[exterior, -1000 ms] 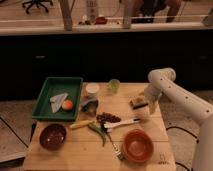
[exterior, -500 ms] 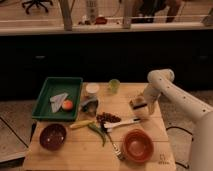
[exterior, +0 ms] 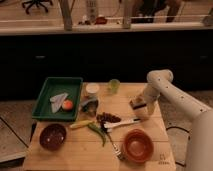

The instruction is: Wipe red bowl with eraser

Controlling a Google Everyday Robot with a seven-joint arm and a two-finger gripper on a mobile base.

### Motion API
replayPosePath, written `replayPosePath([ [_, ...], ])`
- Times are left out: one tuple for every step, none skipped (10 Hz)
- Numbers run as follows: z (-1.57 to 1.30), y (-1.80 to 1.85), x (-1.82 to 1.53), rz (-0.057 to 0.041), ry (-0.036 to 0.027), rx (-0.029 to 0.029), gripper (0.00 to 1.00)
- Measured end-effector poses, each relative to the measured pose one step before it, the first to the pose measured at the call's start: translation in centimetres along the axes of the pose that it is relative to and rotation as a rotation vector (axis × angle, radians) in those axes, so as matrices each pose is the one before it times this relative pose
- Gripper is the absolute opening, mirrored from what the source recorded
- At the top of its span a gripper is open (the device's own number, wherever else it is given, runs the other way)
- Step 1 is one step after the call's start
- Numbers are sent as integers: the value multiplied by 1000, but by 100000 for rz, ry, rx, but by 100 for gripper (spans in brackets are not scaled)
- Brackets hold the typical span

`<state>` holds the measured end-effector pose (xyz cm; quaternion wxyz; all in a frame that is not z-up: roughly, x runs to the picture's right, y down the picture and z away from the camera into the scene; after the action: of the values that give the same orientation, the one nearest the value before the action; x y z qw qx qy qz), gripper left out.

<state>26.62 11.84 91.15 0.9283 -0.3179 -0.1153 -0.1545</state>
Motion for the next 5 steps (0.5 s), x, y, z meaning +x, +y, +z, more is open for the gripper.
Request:
replayPosePath([
  [144, -6, -24, -197, -314, -351, 80],
  [74, 16, 7, -113, -177, -174, 80],
  [122, 47, -6, -195, -282, -514, 80],
  [159, 20, 11, -114, -271, -403, 80],
  [97, -38, -62, -171, -192, -225, 80],
])
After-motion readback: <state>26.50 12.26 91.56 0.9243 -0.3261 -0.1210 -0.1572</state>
